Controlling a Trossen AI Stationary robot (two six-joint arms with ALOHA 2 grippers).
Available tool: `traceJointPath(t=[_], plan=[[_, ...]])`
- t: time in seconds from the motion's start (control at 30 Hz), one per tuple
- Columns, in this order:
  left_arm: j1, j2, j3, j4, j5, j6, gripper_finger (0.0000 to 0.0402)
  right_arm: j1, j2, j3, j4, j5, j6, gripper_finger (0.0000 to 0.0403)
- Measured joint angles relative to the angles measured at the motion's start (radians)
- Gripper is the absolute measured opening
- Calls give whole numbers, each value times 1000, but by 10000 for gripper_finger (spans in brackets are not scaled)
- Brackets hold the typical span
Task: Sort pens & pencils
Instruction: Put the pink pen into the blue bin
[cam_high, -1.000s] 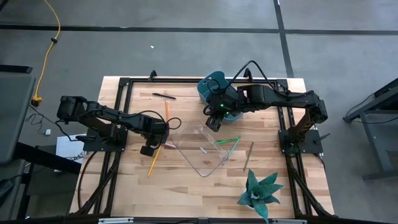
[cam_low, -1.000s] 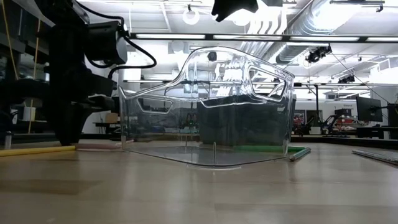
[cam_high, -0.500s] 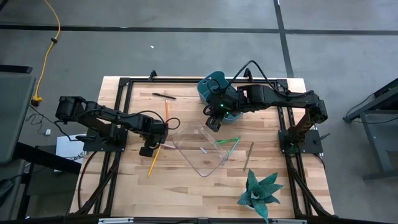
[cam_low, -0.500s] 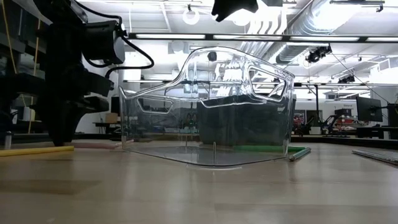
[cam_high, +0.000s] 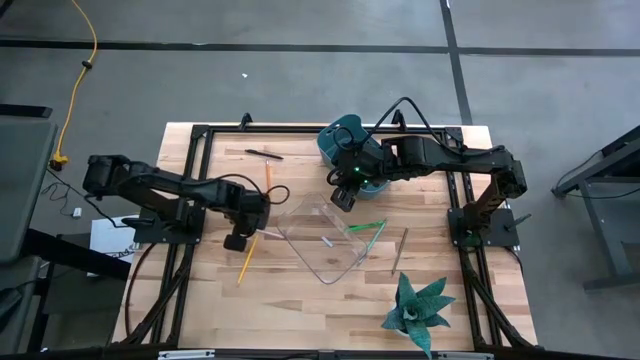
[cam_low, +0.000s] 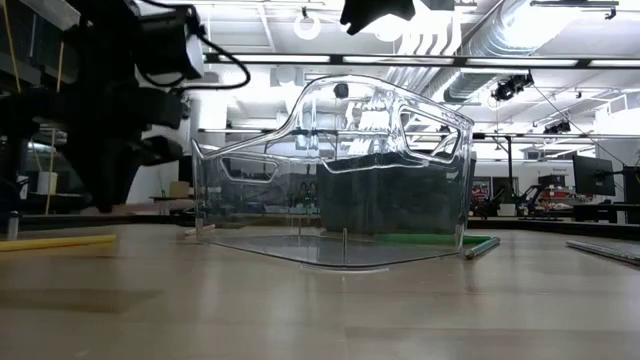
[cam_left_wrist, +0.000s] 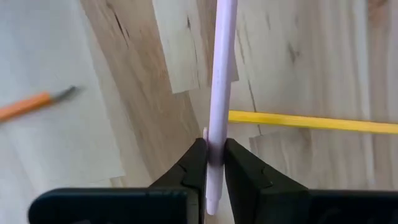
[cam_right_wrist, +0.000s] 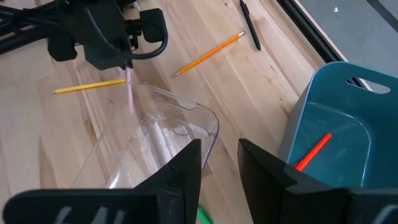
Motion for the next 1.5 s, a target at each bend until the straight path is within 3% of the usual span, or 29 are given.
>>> traceJointPath(t=[0.57, 0.9, 1.17, 1.5], plan=[[-6, -13, 68, -137, 61, 57, 24, 0, 0, 0, -1, 14, -8, 97], [-143, -13, 71, -136, 71, 21, 28, -3, 0, 0, -1, 14, -8, 97], [-192, -13, 137, -140, -5, 3, 19, -3, 0, 0, 0, 15, -8, 97], [-190, -13, 186, -147, -16, -7, 22, -3, 0, 0, -1, 14, -15, 97]])
